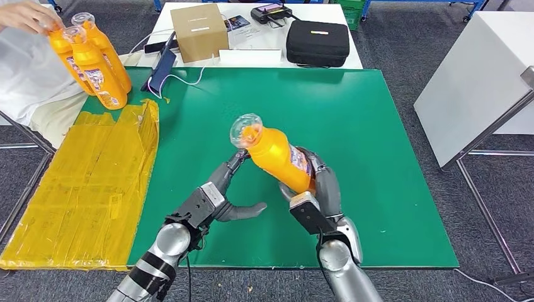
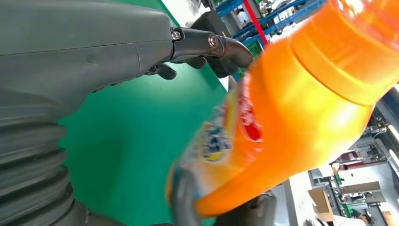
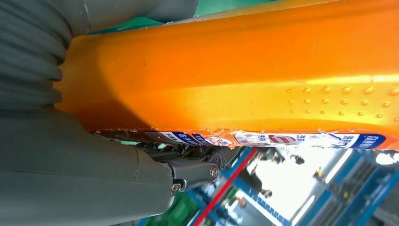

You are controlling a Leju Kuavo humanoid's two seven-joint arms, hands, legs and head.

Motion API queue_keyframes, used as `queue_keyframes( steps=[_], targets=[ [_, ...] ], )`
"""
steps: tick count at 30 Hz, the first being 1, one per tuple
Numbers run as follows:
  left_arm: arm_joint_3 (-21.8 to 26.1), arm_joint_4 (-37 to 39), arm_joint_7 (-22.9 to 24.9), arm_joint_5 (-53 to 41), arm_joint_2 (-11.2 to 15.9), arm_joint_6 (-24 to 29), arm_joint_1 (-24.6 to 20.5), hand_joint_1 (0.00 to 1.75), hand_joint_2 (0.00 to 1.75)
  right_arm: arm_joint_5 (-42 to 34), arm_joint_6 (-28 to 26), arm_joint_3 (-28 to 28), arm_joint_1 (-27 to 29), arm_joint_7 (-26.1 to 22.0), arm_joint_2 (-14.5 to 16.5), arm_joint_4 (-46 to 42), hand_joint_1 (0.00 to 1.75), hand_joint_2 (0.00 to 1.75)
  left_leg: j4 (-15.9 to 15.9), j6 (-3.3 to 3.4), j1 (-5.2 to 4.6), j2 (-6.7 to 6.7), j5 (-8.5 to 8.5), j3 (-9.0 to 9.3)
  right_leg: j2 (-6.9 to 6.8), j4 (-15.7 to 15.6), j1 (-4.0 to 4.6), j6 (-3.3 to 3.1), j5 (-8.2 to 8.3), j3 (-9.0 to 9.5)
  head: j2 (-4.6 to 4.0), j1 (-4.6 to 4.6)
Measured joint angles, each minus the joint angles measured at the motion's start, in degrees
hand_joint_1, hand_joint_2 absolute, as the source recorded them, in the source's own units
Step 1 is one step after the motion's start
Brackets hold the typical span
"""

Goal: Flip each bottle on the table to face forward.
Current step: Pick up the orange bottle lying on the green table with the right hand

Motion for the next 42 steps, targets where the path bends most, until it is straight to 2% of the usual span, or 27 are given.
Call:
queue_keyframes(
  steps=[12, 17, 23, 38, 42],
  targets=[
    [0.01, 1.33, 0.11, 0.91, -0.08, 0.03, -0.78, 0.00, 1.75, -0.17, 1.14, 1.72, -0.88, -0.40, 1.27, 2.91, 1.75, 1.75, 0.00, 0.00, 0.00, -0.01, 0.00, -0.01, 0.00, 0.00, 0.01, 0.00, 0.00, 0.00, 0.00, 0.01],
    [0.26, 1.78, 0.48, 4.90, -0.08, -0.64, -1.58, 0.00, 1.75, 0.39, 2.45, 5.85, -1.35, -1.07, 2.28, 5.24, 1.75, 1.75, 0.00, 0.00, 0.01, 0.00, 0.00, -0.01, 0.01, 0.01, 0.02, 0.00, 0.00, -0.03, 0.00, 0.00],
    [1.55, 2.13, 0.84, 8.92, -0.08, -2.08, -1.60, 0.00, 1.75, 0.09, 1.53, 9.25, -2.48, -1.27, 3.00, 9.34, 1.75, 1.75, 0.00, -0.01, 0.02, 0.00, 0.01, -0.03, 0.01, 0.01, 0.01, -0.01, -0.01, -0.04, 0.00, 0.01],
    [2.58, 2.96, 1.20, 11.79, -0.08, -2.78, -1.54, 0.00, 1.75, 0.28, 1.08, 10.98, -3.96, -1.81, 3.15, 13.23, 1.75, 1.75, 0.01, -0.01, 0.00, 0.00, 0.01, -0.04, 0.00, 0.00, 0.00, 0.00, 0.00, -0.05, 0.00, 0.01],
    [2.72, 3.23, 0.92, 11.63, -0.09, -1.06, -1.45, 1.75, 1.75, 0.42, 0.94, 11.38, -4.77, -1.82, 3.17, 14.70, 1.75, 1.75, 0.00, -0.01, 0.01, 0.01, 0.01, -0.04, 0.01, 0.01, 0.00, -0.01, -0.01, -0.07, 0.00, 0.01]
  ],
)
